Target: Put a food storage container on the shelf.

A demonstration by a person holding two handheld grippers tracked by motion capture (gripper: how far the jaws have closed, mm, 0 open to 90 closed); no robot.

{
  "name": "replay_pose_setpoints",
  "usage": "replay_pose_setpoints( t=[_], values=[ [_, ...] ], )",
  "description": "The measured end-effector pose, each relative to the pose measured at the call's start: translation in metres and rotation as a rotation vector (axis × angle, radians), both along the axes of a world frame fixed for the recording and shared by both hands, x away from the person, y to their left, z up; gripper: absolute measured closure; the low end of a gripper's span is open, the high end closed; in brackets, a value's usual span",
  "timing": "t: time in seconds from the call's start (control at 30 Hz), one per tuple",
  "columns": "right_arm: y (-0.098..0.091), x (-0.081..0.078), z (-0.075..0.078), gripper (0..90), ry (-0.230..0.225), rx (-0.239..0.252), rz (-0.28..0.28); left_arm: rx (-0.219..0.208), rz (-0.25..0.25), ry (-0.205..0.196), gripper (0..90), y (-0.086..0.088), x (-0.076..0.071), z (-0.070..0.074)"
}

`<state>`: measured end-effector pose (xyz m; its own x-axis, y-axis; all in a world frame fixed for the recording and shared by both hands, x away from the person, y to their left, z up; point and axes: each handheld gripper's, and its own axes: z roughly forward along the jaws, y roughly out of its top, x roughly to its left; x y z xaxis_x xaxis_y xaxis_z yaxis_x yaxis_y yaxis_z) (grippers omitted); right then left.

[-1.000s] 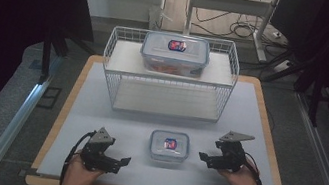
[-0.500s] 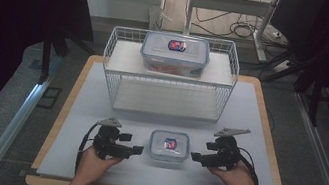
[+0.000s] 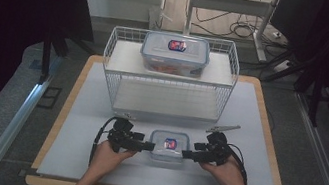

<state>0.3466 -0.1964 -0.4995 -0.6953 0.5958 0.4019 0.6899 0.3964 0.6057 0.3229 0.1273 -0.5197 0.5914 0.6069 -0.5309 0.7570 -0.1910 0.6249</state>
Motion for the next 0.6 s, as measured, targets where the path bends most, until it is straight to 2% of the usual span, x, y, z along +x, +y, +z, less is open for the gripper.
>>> replay_pose_setpoints(
  t=[0.07,0.3,0.43,0.6],
  values=[
    [0.001,0.002,-0.001,24.8,0.016,0.008,0.004,0.019,-0.016,0.015,24.4,-0.006,0.005,-0.005],
    [0.006,0.011,-0.009,25.6,0.085,0.047,0.023,-0.044,-0.044,0.073,23.5,-0.015,0.011,-0.011],
    [0.010,0.011,-0.009,27.6,0.102,0.058,0.033,-0.043,-0.059,0.090,21.1,-0.018,0.015,-0.013],
    [0.009,0.012,-0.009,31.6,0.115,0.065,0.023,-0.052,-0.056,0.113,22.9,-0.017,0.014,-0.013]
  ],
)
